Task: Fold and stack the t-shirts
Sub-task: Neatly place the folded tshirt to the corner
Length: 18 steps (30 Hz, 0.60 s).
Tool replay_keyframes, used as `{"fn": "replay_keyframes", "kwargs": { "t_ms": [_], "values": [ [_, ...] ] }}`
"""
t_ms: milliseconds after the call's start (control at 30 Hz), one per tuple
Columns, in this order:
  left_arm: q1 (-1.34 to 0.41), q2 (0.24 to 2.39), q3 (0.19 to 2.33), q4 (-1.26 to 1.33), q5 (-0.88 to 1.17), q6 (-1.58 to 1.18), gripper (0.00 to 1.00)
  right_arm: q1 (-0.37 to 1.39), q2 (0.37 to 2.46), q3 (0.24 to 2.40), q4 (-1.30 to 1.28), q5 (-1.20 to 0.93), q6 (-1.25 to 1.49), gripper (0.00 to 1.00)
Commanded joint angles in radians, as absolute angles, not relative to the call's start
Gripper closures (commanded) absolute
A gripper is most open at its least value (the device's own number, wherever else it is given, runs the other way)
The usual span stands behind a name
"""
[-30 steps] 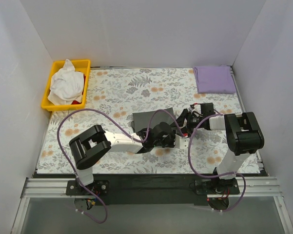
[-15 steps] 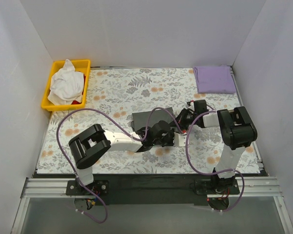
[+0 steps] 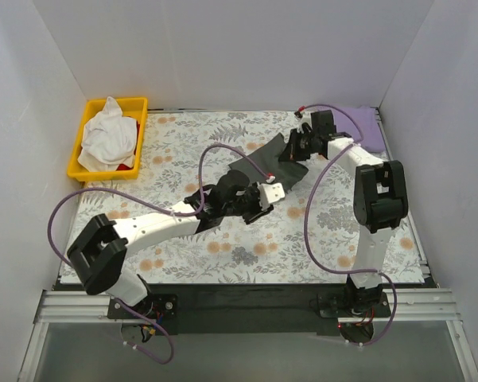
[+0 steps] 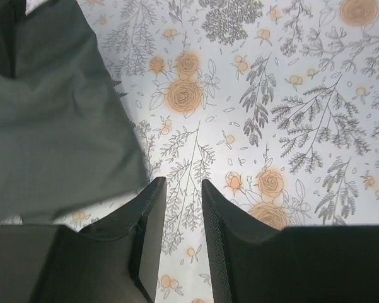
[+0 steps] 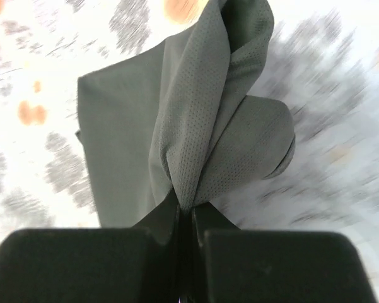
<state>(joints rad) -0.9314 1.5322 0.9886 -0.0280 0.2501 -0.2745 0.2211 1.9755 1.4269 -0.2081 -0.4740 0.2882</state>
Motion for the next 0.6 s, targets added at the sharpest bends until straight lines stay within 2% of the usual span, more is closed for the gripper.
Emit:
{"fn": "replay_keyframes", "kwargs": {
  "t_ms": [0,233,367,500,567],
  "values": [
    [-0.920,1.437,0.993,-0.166,0.276,-0.359,0.71,0.184,2.093,1.641,-0.489,-0.299,-0.047,0.99],
    [-0.916,1.373,0.973,-0.248,0.282,-0.460,0.69,0.094,2.291,2.030,-0.574,-0.149,-0.313,0.99],
    [-0.914,1.347,0.934,-0.250,0.308,-0.479,0.52,0.063,2.338,2.161,-0.568,-0.126,-0.383,0.99],
    [-0.916,1.341,0.917,-0.252,0.298,-0.488,0.22,0.055,2.350,2.224,-0.540,-0.083,-0.454,0.99],
    [-0.913,1.336,0.911,-0.252,0.295,-0.494,0.19,0.049,2.344,2.239,-0.512,-0.068,-0.485,0.99]
  ]
}}
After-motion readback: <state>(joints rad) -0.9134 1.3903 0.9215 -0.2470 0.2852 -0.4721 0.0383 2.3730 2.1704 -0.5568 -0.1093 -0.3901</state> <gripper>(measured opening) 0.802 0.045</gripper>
